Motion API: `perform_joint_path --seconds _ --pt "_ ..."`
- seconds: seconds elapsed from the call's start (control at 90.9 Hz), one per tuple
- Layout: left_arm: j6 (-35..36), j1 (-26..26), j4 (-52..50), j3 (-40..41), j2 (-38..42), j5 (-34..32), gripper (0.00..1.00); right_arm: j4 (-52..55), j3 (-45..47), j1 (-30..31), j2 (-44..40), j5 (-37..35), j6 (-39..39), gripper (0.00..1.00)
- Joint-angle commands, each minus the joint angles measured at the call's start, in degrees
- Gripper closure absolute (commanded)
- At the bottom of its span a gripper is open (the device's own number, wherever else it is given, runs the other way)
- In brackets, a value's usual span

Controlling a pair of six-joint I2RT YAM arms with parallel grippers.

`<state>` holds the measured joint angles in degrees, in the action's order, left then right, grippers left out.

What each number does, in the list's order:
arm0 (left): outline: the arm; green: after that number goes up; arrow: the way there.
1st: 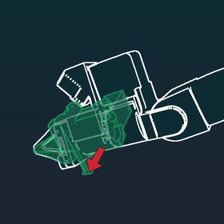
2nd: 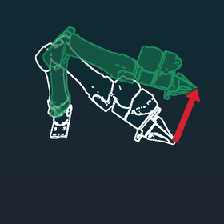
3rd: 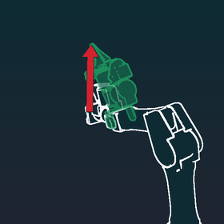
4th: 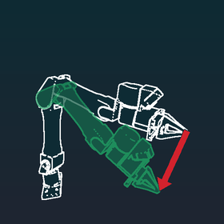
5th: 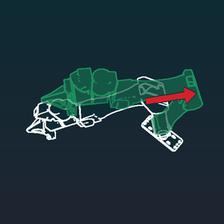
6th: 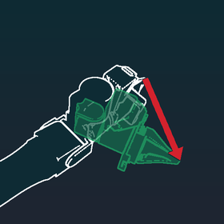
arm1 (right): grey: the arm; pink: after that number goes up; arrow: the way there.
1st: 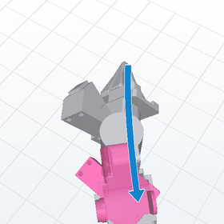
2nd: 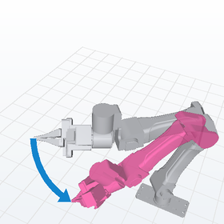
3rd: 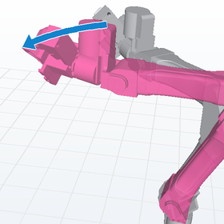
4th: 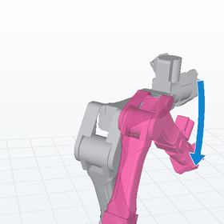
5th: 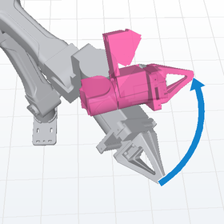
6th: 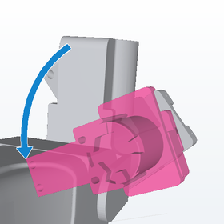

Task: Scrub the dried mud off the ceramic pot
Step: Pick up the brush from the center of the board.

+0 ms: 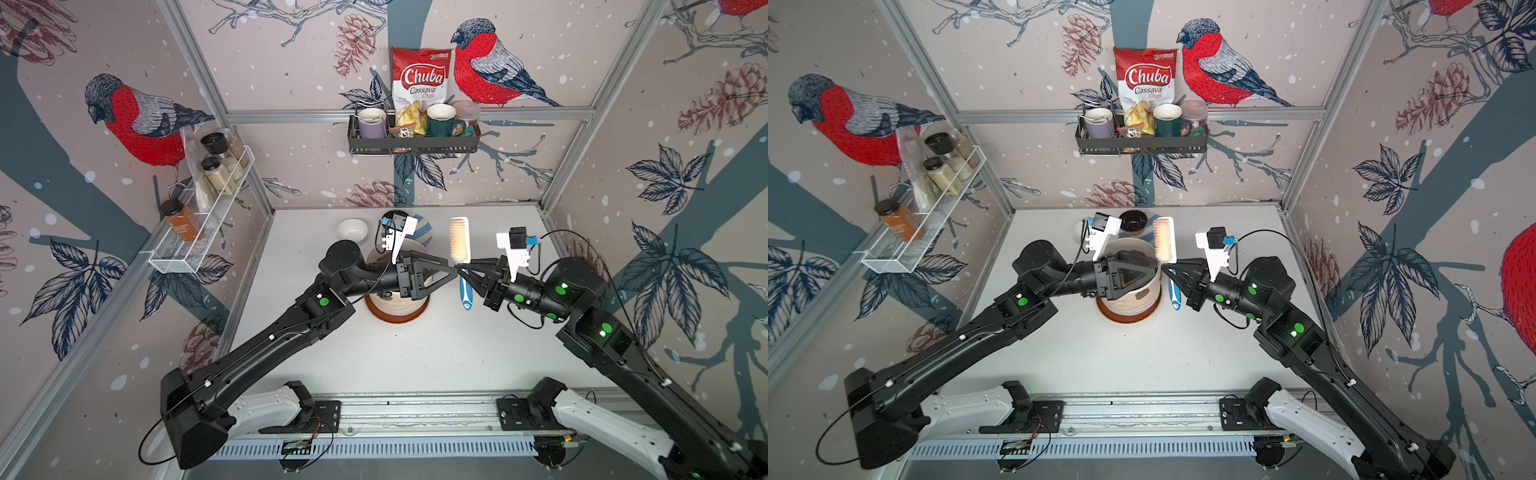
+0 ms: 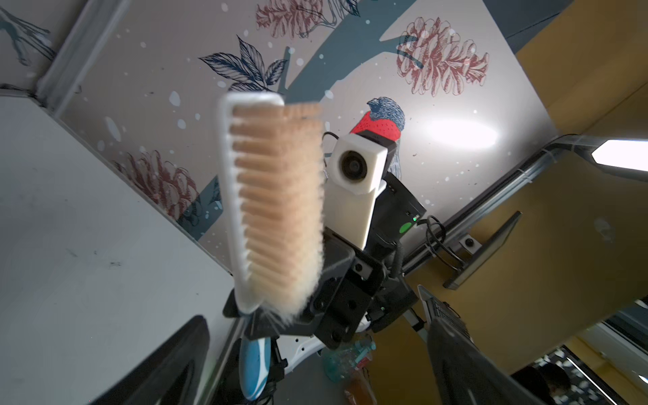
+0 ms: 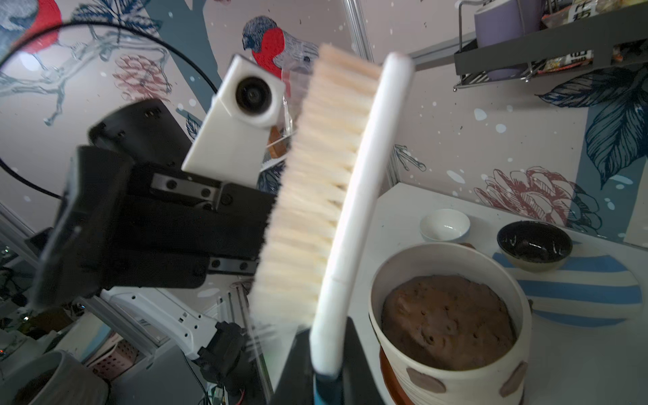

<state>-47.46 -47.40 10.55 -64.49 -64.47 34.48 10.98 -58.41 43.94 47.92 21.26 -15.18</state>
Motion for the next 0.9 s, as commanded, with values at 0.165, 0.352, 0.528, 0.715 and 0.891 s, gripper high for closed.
perform_joint_path --seconds 0.165,0.352,0.528,0.715,0.891 --pt "7.35 0.38 -21.16 -3.49 -1.34 -16.13 0.04 15.46 -5.89 7.68 8.48 -21.85 9.90 1.00" --pt "5.69 0.89 -27.02 -3.97 -2.93 -24.66 0.07 14.98 -6.31 13.42 12.55 -31.76 11.50 1.00" --pt "2.13 1.80 -24.43 -2.47 -3.00 -24.49 0.16 13.40 -6.91 16.63 15.48 -36.35 11.19 1.00" --pt "-2.47 2.30 -19.30 -0.18 -3.84 -21.58 0.26 11.62 -6.73 19.16 16.78 -37.42 11.59 1.00" --pt "-5.39 2.57 -14.71 0.59 -5.91 -16.23 0.47 9.89 -6.01 20.66 16.72 -35.68 12.13 1.00"
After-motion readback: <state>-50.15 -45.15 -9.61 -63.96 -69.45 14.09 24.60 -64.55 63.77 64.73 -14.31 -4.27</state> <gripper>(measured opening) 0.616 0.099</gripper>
